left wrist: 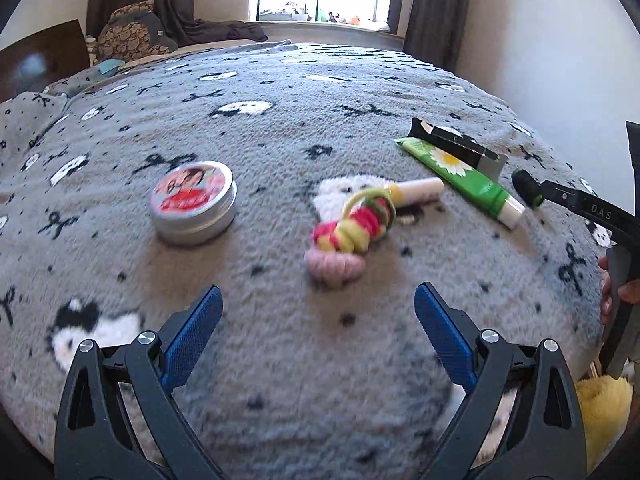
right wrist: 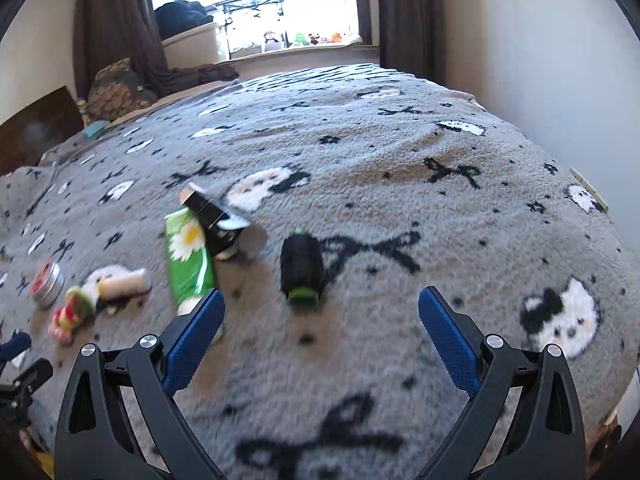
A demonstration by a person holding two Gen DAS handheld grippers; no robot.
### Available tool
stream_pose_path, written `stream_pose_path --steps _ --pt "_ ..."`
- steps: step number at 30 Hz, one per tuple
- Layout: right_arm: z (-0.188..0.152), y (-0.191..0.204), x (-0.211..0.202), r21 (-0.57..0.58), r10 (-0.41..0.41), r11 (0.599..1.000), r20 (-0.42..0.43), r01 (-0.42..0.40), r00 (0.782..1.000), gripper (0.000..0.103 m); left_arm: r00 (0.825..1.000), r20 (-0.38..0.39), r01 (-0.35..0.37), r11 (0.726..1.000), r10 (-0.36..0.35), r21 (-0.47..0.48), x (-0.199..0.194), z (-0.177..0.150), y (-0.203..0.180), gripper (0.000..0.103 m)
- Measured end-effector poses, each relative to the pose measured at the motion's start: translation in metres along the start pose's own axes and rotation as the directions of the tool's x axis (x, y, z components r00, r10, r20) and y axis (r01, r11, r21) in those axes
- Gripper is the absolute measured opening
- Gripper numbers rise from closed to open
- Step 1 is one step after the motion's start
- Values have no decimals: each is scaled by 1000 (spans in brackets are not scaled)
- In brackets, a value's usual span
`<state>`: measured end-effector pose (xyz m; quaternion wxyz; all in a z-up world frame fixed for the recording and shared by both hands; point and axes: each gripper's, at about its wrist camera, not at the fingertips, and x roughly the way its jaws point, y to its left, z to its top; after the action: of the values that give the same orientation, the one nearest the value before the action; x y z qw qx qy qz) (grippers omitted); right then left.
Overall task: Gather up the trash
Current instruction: 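Grasp the pink-yellow fuzzy toy with the left tool while the right tool grasps the black spool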
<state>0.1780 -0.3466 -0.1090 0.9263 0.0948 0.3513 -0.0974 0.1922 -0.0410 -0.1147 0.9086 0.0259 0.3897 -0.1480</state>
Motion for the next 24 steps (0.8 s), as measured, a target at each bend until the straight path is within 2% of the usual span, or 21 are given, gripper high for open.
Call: stream_pose_path --steps 4,5,7,10,12,13,15,19,24 --pt "9 -1 23 18 -12 1000 -19 12 1000 96 1000 2 3 1000 -3 17 18 17 -8 86" --pt "10 -1 27 20 -12 1000 -25 12 1000 92 1000 -2 1 1000 -1 20 23 20 -10 83" --pt "12 0 32 13 -6 1000 -35 6 999 82 1000 -13 -3 1000 4 26 32 24 -12 77" --pt "12 6 39 -17 0 1000 -62 -1 998 63 998 -56 4 999 -2 33 49 27 -16 58" --pt "11 8 45 -34 -1 999 -87 -2 996 43 998 -59 -16 999 19 41 53 25 -17 45" --pt "10 8 46 -37 -3 999 -94 -1 996 40 998 -57 -20 999 22 37 52 26 -16 42" --pt "9 8 46 -32 8 999 -89 -11 996 27 998 -56 -14 1000 16 24 48 26 -13 32" --pt "8 8 37 -45 5 999 -75 -8 997 27 999 -49 -20 999 22 42 38 25 -11 31" --pt "3 8 4 -85 25 996 -20 -27 999 27 1000 -15 -22 999 23 45 13 21 -9 31"
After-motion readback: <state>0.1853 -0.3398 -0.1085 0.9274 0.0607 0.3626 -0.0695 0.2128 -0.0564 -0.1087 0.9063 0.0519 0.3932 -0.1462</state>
